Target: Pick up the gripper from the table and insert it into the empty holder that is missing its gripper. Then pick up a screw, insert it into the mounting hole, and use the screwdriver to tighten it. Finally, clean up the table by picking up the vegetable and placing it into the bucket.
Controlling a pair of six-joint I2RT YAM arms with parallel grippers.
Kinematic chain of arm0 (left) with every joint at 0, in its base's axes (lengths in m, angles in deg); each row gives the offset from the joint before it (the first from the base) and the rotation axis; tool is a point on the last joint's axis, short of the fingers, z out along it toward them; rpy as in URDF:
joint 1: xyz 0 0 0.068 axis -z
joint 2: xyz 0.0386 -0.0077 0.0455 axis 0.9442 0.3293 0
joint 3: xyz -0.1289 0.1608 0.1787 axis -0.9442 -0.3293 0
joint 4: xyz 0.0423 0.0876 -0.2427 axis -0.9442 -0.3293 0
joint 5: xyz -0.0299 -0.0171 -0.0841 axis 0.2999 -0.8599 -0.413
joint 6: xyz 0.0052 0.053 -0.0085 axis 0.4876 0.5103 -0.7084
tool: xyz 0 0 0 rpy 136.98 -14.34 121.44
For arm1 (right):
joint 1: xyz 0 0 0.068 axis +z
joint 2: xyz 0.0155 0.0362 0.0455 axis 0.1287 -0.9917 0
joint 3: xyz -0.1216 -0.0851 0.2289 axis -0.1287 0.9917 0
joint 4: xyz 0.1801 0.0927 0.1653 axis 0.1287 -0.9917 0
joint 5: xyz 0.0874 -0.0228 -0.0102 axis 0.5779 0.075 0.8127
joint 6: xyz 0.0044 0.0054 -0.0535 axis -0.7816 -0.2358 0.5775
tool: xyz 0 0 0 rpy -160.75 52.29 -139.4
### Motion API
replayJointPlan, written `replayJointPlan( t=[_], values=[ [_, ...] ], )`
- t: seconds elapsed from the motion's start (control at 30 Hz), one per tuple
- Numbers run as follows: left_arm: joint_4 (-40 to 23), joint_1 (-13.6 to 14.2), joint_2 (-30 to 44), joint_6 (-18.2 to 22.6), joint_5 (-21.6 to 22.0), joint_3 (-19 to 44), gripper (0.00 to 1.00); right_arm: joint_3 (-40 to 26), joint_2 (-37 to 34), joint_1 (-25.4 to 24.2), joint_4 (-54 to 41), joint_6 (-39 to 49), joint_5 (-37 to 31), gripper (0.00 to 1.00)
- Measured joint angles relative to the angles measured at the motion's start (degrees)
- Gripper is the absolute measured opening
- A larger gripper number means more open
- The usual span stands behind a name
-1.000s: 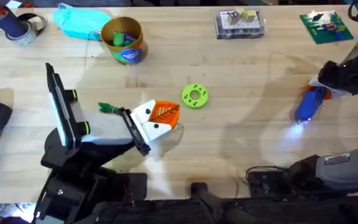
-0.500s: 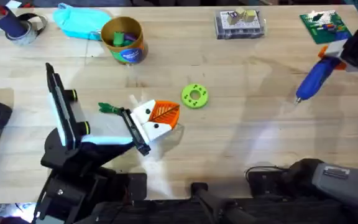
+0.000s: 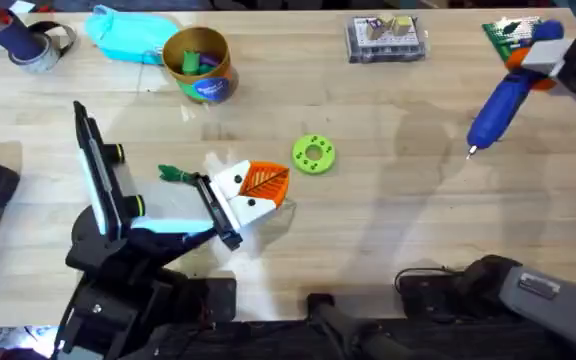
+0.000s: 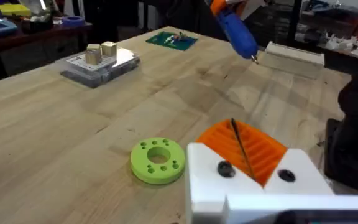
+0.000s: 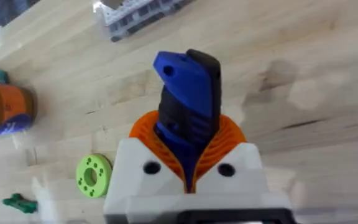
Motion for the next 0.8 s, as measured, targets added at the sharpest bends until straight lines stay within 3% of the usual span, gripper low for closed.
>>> replayJointPlan(
  t=[0.2,0.5,0.63,0.8],
  values=[
    [0.00,0.00,0.00,0.00,0.01,0.00,0.010,2.48,9.64,5.12,8.38,3.30,-1.66,0.023],
    [-0.02,0.00,0.00,0.00,0.01,0.00,0.010,19.94,29.63,15.33,29.16,3.35,-2.56,0.023],
    [0.00,0.00,0.00,0.00,0.01,0.00,0.010,25.21,31.70,23.49,33.85,2.25,-2.44,0.023],
    [-0.01,0.00,0.00,0.00,0.02,0.00,0.010,26.58,29.26,34.48,37.20,1.45,-2.50,0.023]
  ],
)
